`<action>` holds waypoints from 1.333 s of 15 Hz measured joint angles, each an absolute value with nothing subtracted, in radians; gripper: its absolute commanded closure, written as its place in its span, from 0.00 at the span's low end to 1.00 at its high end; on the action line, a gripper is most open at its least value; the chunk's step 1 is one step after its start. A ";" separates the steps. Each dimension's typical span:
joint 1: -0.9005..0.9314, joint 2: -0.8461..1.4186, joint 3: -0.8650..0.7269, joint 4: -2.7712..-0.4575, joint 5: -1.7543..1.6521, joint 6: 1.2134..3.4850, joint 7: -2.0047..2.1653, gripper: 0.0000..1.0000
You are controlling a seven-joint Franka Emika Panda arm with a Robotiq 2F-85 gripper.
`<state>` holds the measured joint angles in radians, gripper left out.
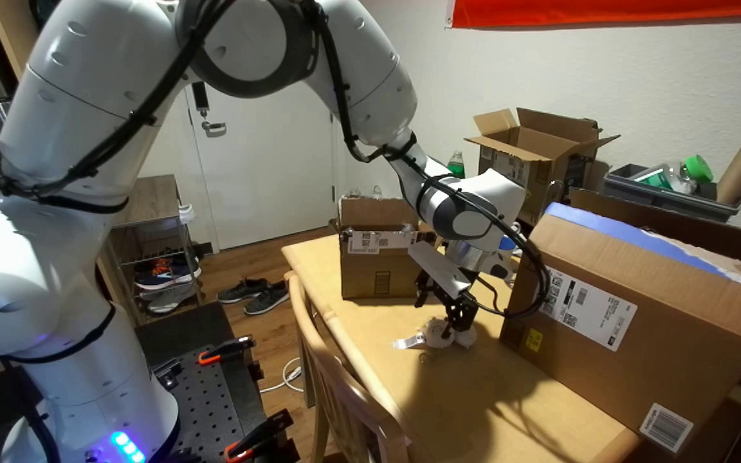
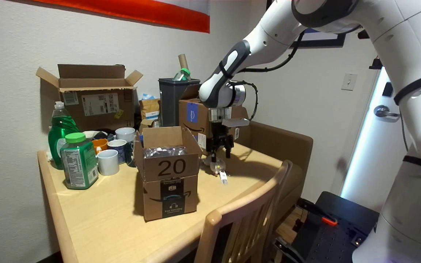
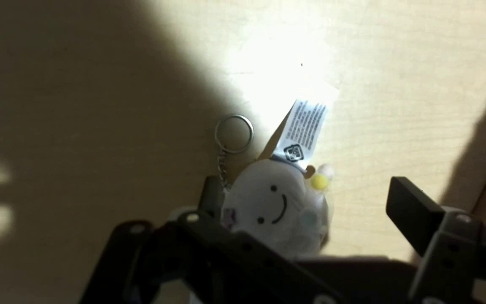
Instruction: Pick one plush toy from the table and put it in the small box
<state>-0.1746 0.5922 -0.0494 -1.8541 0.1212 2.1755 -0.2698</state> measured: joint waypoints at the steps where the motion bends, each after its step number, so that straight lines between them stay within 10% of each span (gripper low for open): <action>1: -0.175 0.594 -0.047 -1.855 0.121 2.177 -0.270 0.00; 18: -0.213 0.622 -0.033 -1.841 0.121 2.191 -0.272 0.00; 19: -0.214 0.623 -0.033 -1.840 0.121 2.191 -0.272 0.02; 20: -0.213 0.623 -0.033 -1.839 0.121 2.191 -0.272 0.26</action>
